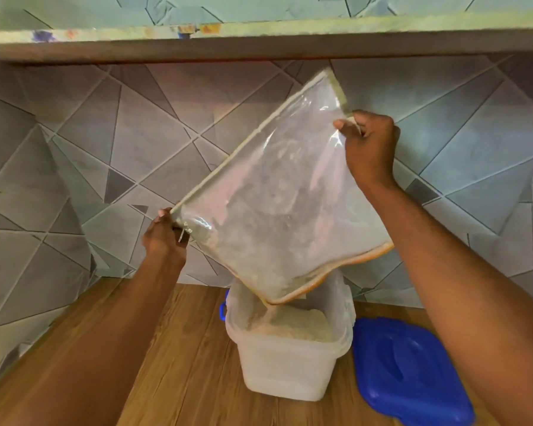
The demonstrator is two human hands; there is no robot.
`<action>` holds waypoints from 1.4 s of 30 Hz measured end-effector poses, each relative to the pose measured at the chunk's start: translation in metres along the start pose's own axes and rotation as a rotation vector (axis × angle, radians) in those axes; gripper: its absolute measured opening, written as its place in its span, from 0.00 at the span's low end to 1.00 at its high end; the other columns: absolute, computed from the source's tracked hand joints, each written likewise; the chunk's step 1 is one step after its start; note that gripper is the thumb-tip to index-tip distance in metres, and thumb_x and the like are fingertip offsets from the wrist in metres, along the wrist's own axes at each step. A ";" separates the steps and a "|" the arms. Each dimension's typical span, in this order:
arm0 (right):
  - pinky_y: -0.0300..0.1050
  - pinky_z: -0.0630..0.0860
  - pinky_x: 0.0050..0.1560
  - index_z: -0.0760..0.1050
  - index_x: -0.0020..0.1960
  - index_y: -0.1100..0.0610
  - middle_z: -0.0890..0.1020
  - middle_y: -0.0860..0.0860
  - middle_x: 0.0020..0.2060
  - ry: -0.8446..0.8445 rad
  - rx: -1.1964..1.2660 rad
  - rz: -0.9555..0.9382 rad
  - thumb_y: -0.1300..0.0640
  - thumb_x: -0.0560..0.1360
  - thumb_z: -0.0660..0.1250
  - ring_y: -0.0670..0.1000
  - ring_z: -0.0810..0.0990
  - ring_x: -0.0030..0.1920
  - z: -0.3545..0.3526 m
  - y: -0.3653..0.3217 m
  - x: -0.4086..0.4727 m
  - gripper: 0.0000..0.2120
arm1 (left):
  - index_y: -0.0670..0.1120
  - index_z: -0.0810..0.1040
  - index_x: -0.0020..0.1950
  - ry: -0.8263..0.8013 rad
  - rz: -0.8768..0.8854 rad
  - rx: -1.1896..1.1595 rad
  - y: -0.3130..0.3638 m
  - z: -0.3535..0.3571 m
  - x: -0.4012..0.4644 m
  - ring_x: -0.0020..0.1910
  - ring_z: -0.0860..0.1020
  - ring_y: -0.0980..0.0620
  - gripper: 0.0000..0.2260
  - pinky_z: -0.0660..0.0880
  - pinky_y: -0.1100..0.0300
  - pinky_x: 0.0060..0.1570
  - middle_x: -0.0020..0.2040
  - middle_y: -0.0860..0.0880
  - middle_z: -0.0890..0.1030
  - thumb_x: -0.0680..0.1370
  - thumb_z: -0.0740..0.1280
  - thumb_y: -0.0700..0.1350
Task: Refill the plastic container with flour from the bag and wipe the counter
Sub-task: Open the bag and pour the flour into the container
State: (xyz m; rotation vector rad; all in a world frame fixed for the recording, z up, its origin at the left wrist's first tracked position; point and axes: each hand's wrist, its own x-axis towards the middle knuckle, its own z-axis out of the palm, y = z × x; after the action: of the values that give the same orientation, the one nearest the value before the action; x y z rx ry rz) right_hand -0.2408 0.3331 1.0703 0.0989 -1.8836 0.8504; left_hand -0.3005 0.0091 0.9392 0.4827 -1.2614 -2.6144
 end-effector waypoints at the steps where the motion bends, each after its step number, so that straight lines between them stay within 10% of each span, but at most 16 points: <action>1: 0.46 0.68 0.40 0.68 0.33 0.60 0.63 0.47 0.25 0.011 0.004 0.011 0.51 0.76 0.72 0.54 0.64 0.37 0.000 0.000 0.001 0.21 | 0.47 0.83 0.53 -0.023 0.002 -0.007 0.000 -0.001 0.000 0.53 0.83 0.48 0.08 0.82 0.51 0.50 0.50 0.49 0.86 0.81 0.67 0.49; 9: 0.46 0.74 0.44 0.72 0.35 0.64 0.74 0.50 0.28 -0.017 0.012 0.010 0.47 0.74 0.72 0.56 0.72 0.35 -0.003 0.005 0.006 0.22 | 0.48 0.82 0.58 -0.247 0.029 -0.008 0.004 -0.002 -0.001 0.59 0.81 0.48 0.09 0.76 0.53 0.62 0.59 0.49 0.84 0.79 0.67 0.45; 12: 0.45 0.68 0.41 0.68 0.32 0.61 0.64 0.47 0.27 0.063 0.035 0.066 0.50 0.74 0.72 0.53 0.64 0.37 -0.003 0.010 0.007 0.22 | 0.49 0.84 0.55 -0.295 0.037 0.009 0.006 -0.001 -0.002 0.62 0.80 0.48 0.08 0.75 0.52 0.64 0.59 0.50 0.85 0.79 0.67 0.45; 16: 0.46 0.70 0.43 0.67 0.27 0.50 0.67 0.46 0.23 0.007 0.006 0.082 0.51 0.74 0.73 0.54 0.66 0.41 -0.001 0.008 0.003 0.22 | 0.47 0.85 0.52 -0.238 0.041 0.011 0.006 -0.003 0.003 0.58 0.83 0.48 0.08 0.77 0.51 0.62 0.55 0.50 0.86 0.80 0.66 0.46; 22: 0.41 0.67 0.38 0.70 0.34 0.66 0.63 0.51 0.31 0.028 0.011 0.046 0.50 0.74 0.74 0.48 0.64 0.35 -0.005 0.009 0.006 0.23 | 0.49 0.85 0.48 -0.129 0.038 0.031 0.003 -0.012 0.012 0.46 0.83 0.52 0.06 0.79 0.56 0.51 0.49 0.51 0.86 0.79 0.69 0.47; 42: 0.44 0.62 0.33 0.67 0.31 0.65 0.64 0.51 0.29 -0.047 0.096 -0.022 0.50 0.72 0.75 0.47 0.60 0.34 0.005 -0.002 -0.010 0.25 | 0.49 0.84 0.44 -0.097 0.005 -0.043 0.006 -0.019 0.025 0.45 0.84 0.52 0.06 0.82 0.55 0.45 0.49 0.50 0.87 0.79 0.70 0.48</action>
State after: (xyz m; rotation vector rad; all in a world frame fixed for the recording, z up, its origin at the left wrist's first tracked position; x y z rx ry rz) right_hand -0.2393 0.3254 1.0619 0.2003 -1.8816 0.9304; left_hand -0.3163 -0.0159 0.9280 0.3488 -1.2299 -2.6846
